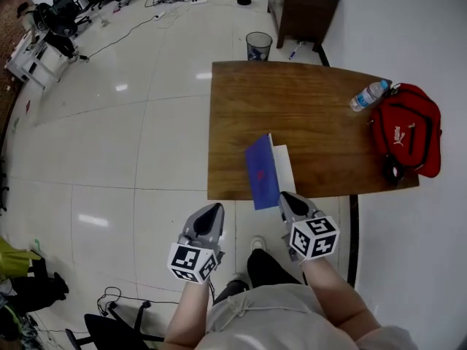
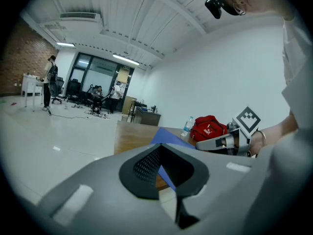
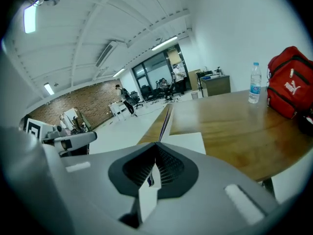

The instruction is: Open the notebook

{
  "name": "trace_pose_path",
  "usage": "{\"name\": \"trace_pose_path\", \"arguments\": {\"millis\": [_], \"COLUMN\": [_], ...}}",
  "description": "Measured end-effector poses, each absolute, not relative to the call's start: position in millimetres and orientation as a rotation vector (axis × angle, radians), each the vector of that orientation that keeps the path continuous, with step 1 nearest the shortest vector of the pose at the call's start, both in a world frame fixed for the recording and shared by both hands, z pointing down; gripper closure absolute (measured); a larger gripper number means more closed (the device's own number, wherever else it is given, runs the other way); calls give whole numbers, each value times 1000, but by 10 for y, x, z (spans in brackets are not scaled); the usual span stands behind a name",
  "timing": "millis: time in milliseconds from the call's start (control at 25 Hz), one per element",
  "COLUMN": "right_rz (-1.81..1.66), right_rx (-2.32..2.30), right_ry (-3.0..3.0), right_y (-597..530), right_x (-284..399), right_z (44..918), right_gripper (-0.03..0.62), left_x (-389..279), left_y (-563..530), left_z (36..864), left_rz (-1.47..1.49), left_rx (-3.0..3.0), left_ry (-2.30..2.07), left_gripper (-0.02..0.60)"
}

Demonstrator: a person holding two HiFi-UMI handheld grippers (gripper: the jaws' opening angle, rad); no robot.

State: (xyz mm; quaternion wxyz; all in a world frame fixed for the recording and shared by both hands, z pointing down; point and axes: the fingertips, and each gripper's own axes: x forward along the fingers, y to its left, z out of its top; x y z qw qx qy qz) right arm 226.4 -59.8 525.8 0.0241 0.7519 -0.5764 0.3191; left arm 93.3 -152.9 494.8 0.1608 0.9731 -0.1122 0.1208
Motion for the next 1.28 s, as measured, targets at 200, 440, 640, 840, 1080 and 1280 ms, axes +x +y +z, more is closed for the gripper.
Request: {"name": "trace_pose_path", "arguments": {"millis": [200, 440, 640, 840, 1080, 1280], "right_rz": [955, 1020, 1121, 1190, 1202, 1103], "right_rx": [2203, 2087, 1922, 1786, 1719, 1795], "right_ry": [-1954, -2044, -2072, -2045, -2045, -2086], "right_y": [-1062, -1395, -1608, -1631, -1646, -1641], "right_x": [1759, 1220, 788, 533, 429, 508], "right_z": [5116, 5212, 5629, 6180, 6375, 5981], "right_gripper": [579, 568, 566, 566, 566, 577], "left_x": [526, -85, -541, -861, -1016, -945], "left_y": [-1802, -1850, -1890, -1867, -1787, -1843], "left_z": [4821, 4927, 5268, 5714, 5959, 5672], "left_rz": [308, 334, 378, 433, 454, 417], "left_rx": [2782, 2709, 2608, 2495, 2428, 2495], "left_ry": [-478, -648, -775, -860, -878, -828], "left_gripper": [575, 575, 575, 575, 575, 575]}}
